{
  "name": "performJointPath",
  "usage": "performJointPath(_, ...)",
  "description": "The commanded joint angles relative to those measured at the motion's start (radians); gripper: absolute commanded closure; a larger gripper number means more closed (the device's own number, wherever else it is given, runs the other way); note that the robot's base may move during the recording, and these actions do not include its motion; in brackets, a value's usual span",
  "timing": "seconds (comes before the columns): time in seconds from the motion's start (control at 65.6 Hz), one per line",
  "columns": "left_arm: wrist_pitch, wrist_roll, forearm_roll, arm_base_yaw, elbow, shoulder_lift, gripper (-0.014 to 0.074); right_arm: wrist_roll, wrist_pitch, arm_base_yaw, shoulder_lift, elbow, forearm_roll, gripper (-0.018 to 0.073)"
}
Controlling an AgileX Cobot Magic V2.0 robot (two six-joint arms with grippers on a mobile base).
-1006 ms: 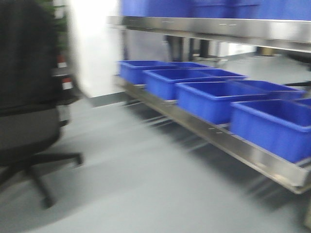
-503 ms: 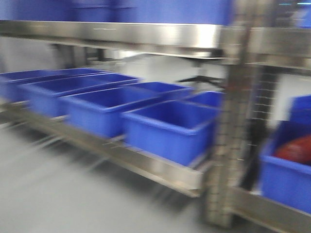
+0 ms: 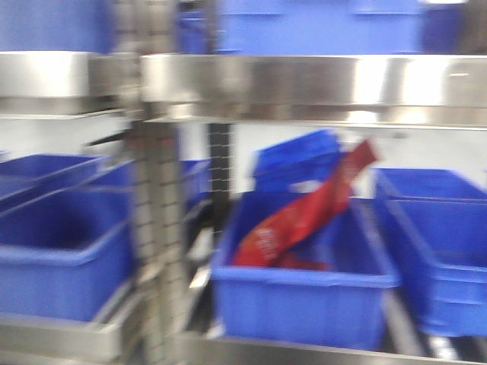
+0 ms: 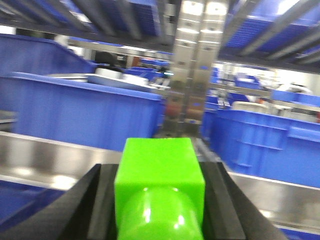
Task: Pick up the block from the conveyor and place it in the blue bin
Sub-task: 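Approach shelf and bring both grippers over the blue bins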
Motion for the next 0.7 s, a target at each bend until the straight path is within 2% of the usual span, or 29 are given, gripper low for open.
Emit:
performJointPath(0.0,-0.013,0.004,-0.008,0.002,0.001,-0.003,0.0707,-0.004,-0.025,0.001,-0.005,0.003,0.0,0.0727)
performJointPath(0.686,-0.013,0.004,-0.008,0.002,0.001,-0.003,0.0707,-0.004,-0.025,0.001,-0.005,0.003,0.0,0.0727)
